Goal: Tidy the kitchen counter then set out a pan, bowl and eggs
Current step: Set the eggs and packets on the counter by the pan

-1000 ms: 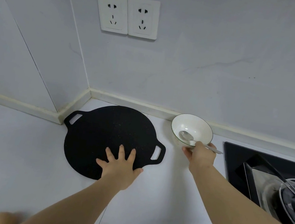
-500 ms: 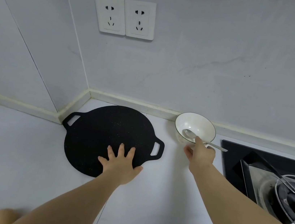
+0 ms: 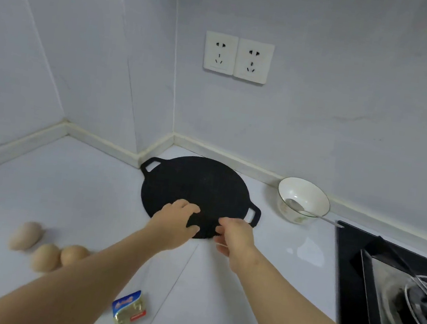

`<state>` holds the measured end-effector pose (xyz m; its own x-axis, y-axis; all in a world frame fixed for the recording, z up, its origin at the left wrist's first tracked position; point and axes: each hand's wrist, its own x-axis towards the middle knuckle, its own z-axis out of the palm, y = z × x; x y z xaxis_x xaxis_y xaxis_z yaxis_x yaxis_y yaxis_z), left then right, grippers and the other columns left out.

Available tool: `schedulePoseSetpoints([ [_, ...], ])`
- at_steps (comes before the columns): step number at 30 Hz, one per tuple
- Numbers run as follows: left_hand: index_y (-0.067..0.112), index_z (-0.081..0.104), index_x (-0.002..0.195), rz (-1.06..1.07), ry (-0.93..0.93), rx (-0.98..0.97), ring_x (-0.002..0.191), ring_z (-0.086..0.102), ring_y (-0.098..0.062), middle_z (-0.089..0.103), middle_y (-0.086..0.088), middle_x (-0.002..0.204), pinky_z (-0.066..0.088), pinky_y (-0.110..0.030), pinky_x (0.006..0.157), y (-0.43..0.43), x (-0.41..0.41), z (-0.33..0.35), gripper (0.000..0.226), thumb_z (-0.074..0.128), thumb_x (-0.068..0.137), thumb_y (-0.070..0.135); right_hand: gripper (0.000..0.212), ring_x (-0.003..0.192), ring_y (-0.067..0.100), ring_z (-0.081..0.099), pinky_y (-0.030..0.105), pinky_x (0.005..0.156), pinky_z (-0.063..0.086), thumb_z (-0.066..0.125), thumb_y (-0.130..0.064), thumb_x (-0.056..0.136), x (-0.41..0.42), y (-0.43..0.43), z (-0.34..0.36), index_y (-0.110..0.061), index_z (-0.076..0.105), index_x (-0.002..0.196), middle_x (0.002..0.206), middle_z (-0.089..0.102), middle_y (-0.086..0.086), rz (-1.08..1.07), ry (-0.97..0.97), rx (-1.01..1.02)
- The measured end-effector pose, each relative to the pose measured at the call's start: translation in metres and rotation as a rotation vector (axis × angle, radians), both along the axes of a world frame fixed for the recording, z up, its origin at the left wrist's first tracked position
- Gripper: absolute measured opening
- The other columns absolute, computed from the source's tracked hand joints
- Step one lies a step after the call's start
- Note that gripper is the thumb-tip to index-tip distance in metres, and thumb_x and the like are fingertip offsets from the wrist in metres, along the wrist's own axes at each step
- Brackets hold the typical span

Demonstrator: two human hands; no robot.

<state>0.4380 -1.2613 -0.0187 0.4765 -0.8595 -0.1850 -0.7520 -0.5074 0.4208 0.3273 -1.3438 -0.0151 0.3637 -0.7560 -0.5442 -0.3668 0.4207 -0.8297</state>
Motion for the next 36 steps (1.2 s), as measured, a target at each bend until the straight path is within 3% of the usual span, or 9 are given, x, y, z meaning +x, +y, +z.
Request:
schedulePoseSetpoints([
  [3, 0.023, 0.046, 0.134, 0.066, -0.062, -0.09, 0.123, 0.045, -0.015, 0.044, 0.004, 0.139, 0.039, -0.026, 0.102, 0.044, 0.013, 0.006, 0.039, 0.048, 0.095, 0.026, 0.015, 0.079, 0.019, 0.055, 0.029, 0.071, 0.047, 0.051, -0.016, 0.093, 0.021, 0.038, 0.005, -0.016, 0.054, 0.079, 0.089, 0.06, 0.005, 0.216, 0.044, 0.032],
  [5, 0.023, 0.05, 0.131, 0.134, -0.09, -0.127, 0.122, 0.046, -0.014, 0.047, 0.004, 0.136, 0.037, -0.023, 0.101, 0.067, 0.021, 0.009, 0.035, 0.046, 0.096, 0.024, 0.01, 0.081, 0.019, 0.055, 0.028, 0.069, 0.047, 0.05, -0.015, 0.093, 0.031, 0.057, 0.001, -0.013, 0.058, 0.087, 0.089, 0.058, 0.004, 0.344, 0.061, -0.081],
  [8, 0.025, 0.055, 0.125, 0.3, -0.088, -0.172, 0.117, 0.049, -0.015, 0.051, 0.002, 0.13, 0.039, -0.024, 0.097, 0.111, 0.035, 0.008, 0.031, 0.045, 0.096, 0.02, 0.018, 0.096, 0.018, 0.057, 0.03, 0.084, 0.048, 0.051, -0.019, 0.093, 0.049, 0.087, -0.009, -0.012, 0.06, 0.107, 0.098, 0.057, -0.002, 0.559, 0.064, -0.293],
  [13, 0.02, 0.061, 0.115, 0.554, -0.07, -0.206, 0.104, 0.05, -0.015, 0.051, -0.001, 0.12, 0.042, -0.024, 0.081, 0.177, 0.054, -0.007, 0.027, 0.045, 0.094, 0.015, 0.026, 0.091, 0.01, 0.05, 0.016, 0.068, 0.039, 0.051, -0.018, 0.091, 0.07, 0.126, -0.016, -0.019, 0.057, 0.117, 0.105, 0.052, -0.004, 0.777, 0.073, -0.441],
  [16, 0.019, 0.06, 0.117, 0.609, -0.126, -0.166, 0.106, 0.049, -0.018, 0.047, -0.002, 0.123, 0.04, -0.025, 0.077, 0.2, 0.061, -0.016, 0.028, 0.046, 0.092, 0.018, 0.04, 0.111, 0.016, 0.05, 0.018, 0.083, 0.036, 0.053, -0.018, 0.089, 0.082, 0.144, -0.014, -0.022, 0.049, 0.129, 0.125, 0.047, 0.001, 0.885, 0.102, -0.483],
  [20, 0.023, 0.047, 0.13, 0.563, -0.207, -0.014, 0.12, 0.042, -0.026, 0.039, -0.003, 0.136, 0.042, -0.031, 0.091, 0.209, 0.071, -0.026, 0.038, 0.044, 0.093, 0.027, 0.052, 0.127, 0.021, 0.041, 0.031, 0.102, 0.04, 0.048, -0.022, 0.09, 0.099, 0.164, -0.019, -0.026, 0.037, 0.14, 0.143, 0.037, 0.002, 0.999, 0.179, -0.615],
  [27, 0.022, 0.036, 0.133, 0.484, -0.112, 0.094, 0.116, 0.046, -0.03, 0.032, -0.007, 0.14, 0.045, -0.036, 0.085, 0.209, 0.085, -0.047, 0.041, 0.04, 0.093, 0.022, 0.053, 0.127, 0.028, 0.039, 0.039, 0.103, 0.031, 0.043, -0.03, 0.092, 0.133, 0.174, -0.029, -0.031, 0.028, 0.143, 0.143, 0.038, 0.004, 1.153, 0.408, -0.869],
  [33, 0.025, 0.031, 0.14, 0.468, -0.093, 0.077, 0.12, 0.044, -0.028, 0.033, -0.005, 0.14, 0.045, -0.034, 0.087, 0.207, 0.089, -0.057, 0.051, 0.045, 0.092, 0.022, 0.034, 0.112, 0.031, 0.051, 0.033, 0.086, 0.038, 0.046, -0.024, 0.091, 0.146, 0.176, -0.039, -0.021, 0.047, 0.125, 0.12, 0.055, 0.009, 1.228, 0.447, -0.996],
  [36, 0.026, 0.03, 0.141, 0.446, -0.108, 0.087, 0.121, 0.042, -0.028, 0.036, -0.004, 0.137, 0.042, -0.033, 0.09, 0.205, 0.094, -0.061, 0.052, 0.045, 0.091, 0.022, 0.036, 0.11, 0.03, 0.052, 0.034, 0.087, 0.04, 0.046, -0.021, 0.091, 0.151, 0.175, -0.041, -0.019, 0.048, 0.126, 0.12, 0.055, 0.01, 1.206, 0.42, -0.981],
])
